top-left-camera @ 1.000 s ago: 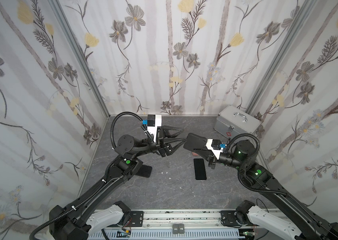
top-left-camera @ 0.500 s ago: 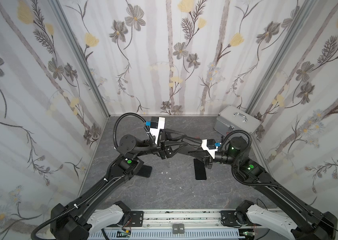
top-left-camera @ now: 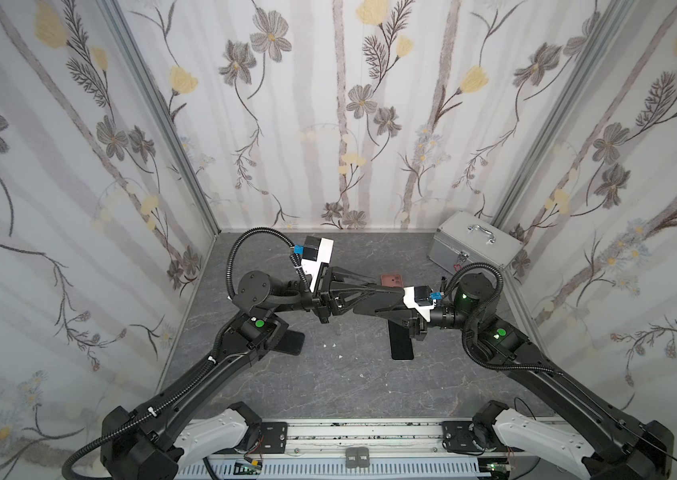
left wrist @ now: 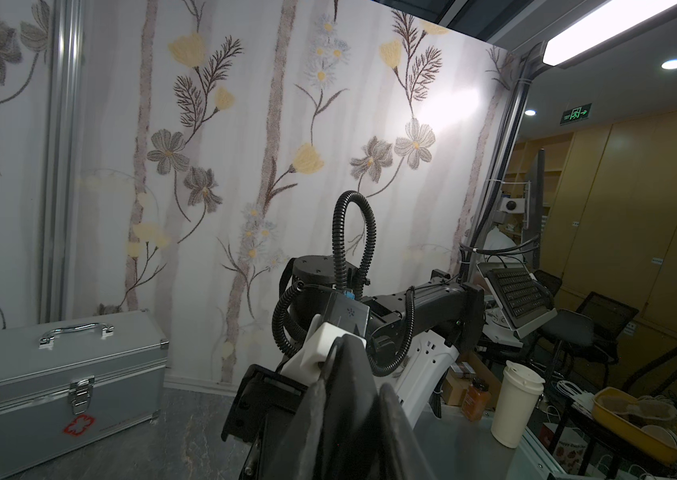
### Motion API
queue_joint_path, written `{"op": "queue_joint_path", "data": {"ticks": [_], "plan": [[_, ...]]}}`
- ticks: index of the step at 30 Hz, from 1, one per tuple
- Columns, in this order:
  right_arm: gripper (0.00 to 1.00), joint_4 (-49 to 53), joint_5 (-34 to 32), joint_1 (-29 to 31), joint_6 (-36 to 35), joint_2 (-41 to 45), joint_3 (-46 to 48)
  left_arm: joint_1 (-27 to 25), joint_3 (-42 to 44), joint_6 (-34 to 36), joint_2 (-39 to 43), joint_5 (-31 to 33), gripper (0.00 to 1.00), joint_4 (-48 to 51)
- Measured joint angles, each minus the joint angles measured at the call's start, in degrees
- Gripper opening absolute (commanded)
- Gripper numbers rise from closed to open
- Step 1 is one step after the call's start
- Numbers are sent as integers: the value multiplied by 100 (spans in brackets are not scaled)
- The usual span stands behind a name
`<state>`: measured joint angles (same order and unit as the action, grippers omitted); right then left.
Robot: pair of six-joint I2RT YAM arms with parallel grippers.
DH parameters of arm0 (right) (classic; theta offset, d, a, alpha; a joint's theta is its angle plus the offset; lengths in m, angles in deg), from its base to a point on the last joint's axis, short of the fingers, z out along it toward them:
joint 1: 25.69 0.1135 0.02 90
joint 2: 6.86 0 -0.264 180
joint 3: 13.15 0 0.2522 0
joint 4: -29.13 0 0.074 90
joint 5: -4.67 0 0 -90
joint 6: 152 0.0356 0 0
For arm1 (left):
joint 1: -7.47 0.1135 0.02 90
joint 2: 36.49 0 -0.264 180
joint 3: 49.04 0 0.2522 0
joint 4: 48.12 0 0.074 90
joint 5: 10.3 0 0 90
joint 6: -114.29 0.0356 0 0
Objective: Take the phone out of the phone case
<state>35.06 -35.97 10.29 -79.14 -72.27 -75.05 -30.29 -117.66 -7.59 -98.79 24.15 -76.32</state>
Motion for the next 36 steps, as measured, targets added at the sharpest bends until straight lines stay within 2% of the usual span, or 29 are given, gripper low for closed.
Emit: {"op": "queue_joint_path", "data": {"ticks": [5,10,16,18,20,23,27,32,36], "plan": [[0,24,-68,-4,-356,-7,4,0,33,-13,0,-131,16,-87],[0,39,-221,-24,-1005,-59,-20,37,155,-24,0,-313,12,-275],[0,26,-328,-72,-1823,-190,-133,74,243,-4,0,-450,13,-494],[0,7,-332,-101,-2041,-251,-192,107,247,2,-7,-511,19,-542],[0,-17,-337,-133,-2243,-302,-243,140,247,2,-22,-579,30,-581],[0,-125,-772,-177,-2817,-365,-258,164,247,-262,-37,-468,35,-417],[0,-118,-1093,-192,-3156,-387,-256,247,247,-437,-28,-437,44,-234],[0,-337,-1447,-225,-3064,-317,-63,472,273,-413,197,-352,53,-122],[0,-610,-1552,-251,-2468,-125,264,715,470,42,664,223,55,-70]]}}
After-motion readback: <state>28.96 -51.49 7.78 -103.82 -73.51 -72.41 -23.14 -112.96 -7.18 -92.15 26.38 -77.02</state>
